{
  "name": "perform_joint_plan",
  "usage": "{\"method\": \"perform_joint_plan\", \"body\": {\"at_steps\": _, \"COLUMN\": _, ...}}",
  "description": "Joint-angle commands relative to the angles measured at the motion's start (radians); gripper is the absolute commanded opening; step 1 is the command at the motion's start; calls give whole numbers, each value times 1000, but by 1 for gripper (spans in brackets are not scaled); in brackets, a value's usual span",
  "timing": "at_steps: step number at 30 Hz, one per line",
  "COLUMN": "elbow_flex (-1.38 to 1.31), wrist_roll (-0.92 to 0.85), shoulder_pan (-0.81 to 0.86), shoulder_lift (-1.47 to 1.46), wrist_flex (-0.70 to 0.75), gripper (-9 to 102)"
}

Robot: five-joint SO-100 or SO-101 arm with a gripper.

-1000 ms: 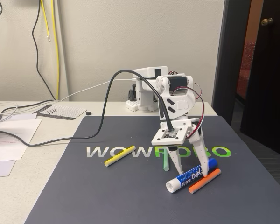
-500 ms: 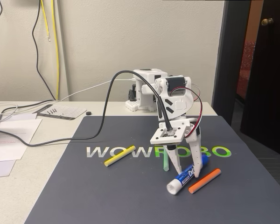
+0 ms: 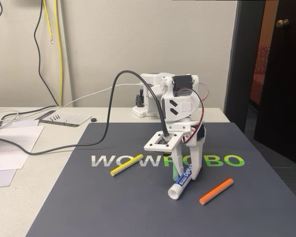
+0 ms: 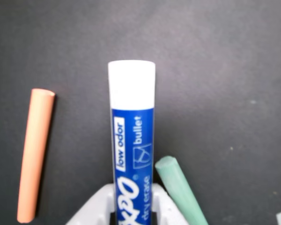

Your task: Pick up the blue marker.

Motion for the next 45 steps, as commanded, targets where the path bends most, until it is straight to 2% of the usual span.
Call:
{"method": "perform_joint_plan", "body": {"at_steps": 1, "elbow_flex": -28, "wrist_roll": 31, "shoulder_pan": -3, "shoulder_lift": 58, "wrist_flex": 23, "gripper": 0}}
{"method": "perform_joint_plan", "body": {"at_steps": 6, "elbow_flex": -28, "wrist_roll": 46, "shoulder_pan": -6, "shoulder_lift": 58, "wrist_flex": 34, "gripper": 1}}
{"method": "perform_joint_plan", "body": {"at_steps": 11, "elbow_flex": -28, "wrist_roll": 38, "shoulder_pan": -2, "shoulder_lift": 46, "wrist_flex": 34, "gripper": 9}}
{"method": "perform_joint_plan", "body": {"at_steps": 20, "elbow_flex": -28, "wrist_roll": -8, "shoulder_pan": 9, "shoulder_lift": 32, "wrist_flex": 8, "gripper": 16}}
{"method": "perform_joint_plan", "body": {"at_steps": 28, "elbow_flex": -28, "wrist_roll": -35, "shoulder_pan": 12, "shoulder_lift": 28, "wrist_flex": -6, "gripper": 15}}
{"method": "perform_joint_plan", "body": {"at_steps": 35, "elbow_flex": -28, "wrist_roll": -29, "shoulder_pan": 15, "shoulder_lift": 28, "wrist_flex": -5, "gripper": 5}}
{"method": "perform_joint_plan", "body": {"at_steps": 45, "elbow_flex": -29, "wrist_roll": 43, "shoulder_pan": 8, "shoulder_lift": 67, "wrist_flex": 18, "gripper": 1}}
